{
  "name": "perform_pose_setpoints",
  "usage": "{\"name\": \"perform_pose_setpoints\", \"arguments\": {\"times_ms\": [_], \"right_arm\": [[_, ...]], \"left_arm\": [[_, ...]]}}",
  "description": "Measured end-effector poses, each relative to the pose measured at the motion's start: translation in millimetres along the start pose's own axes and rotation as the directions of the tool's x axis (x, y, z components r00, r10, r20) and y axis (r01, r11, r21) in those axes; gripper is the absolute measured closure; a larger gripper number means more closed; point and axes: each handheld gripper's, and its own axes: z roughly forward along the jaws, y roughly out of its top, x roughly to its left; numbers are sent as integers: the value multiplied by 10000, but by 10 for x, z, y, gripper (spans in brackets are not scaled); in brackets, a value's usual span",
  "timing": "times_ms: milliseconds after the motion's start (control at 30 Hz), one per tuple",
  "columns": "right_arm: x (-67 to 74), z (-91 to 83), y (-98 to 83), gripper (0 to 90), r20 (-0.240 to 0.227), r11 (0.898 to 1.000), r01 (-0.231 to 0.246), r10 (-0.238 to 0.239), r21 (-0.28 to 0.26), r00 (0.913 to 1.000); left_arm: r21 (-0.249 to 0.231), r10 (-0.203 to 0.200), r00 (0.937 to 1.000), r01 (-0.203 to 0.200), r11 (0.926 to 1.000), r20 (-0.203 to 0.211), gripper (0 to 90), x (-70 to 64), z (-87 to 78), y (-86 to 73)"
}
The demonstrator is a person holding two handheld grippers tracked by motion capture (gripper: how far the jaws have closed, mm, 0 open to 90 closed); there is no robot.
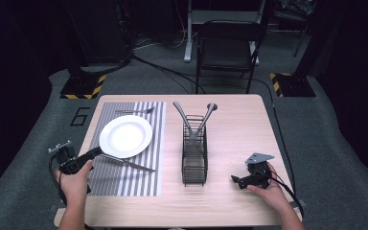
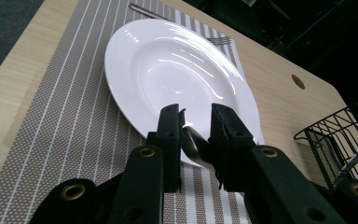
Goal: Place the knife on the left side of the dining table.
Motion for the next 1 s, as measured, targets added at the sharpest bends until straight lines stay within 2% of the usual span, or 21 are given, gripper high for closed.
{"name": "perform_pose_setpoints", "arguments": {"times_ms": [133,167,267,300,433,533,667,767,833,1000], "right_arm": [[0,0,0,0,-3,10000,4,-4,-2,10000],[-1,0,0,0,-6,10000,5,-5,-2,10000],[1,0,0,0,-5,10000,-10,10,2,10000],[0,0,0,0,-12,10000,-7,7,0,10000],[0,0,0,0,-13,10000,-10,10,4,10000],[1,0,0,0,-12,10000,-14,14,4,10000],[0,0,0,0,-11,10000,-12,12,3,10000],[0,0,0,0,-11,10000,-12,12,3,10000],[1,0,0,0,-13,10000,-12,12,6,10000],[0,0,0,0,-11,10000,-10,10,5,10000]], "left_arm": [[-54,-163,9999,163,9999,-23,733,54,15,-32],[74,-260,9996,260,9996,-72,732,60,10,-38],[48,-269,9996,270,9996,-91,729,110,19,-69],[11,-422,9990,422,9991,-117,727,119,27,-84],[163,-450,9988,453,9988,-173,721,199,45,-119],[176,-655,9977,658,9977,-184,719,229,63,-139],[251,-545,9983,550,9982,-192,717,275,85,-150],[280,-610,9979,616,9977,-219,714,303,109,-161],[285,-817,9964,823,9962,-242,713,317,130,-168],[408,-715,9973,721,9966,-163,708,387,163,-188]]}}
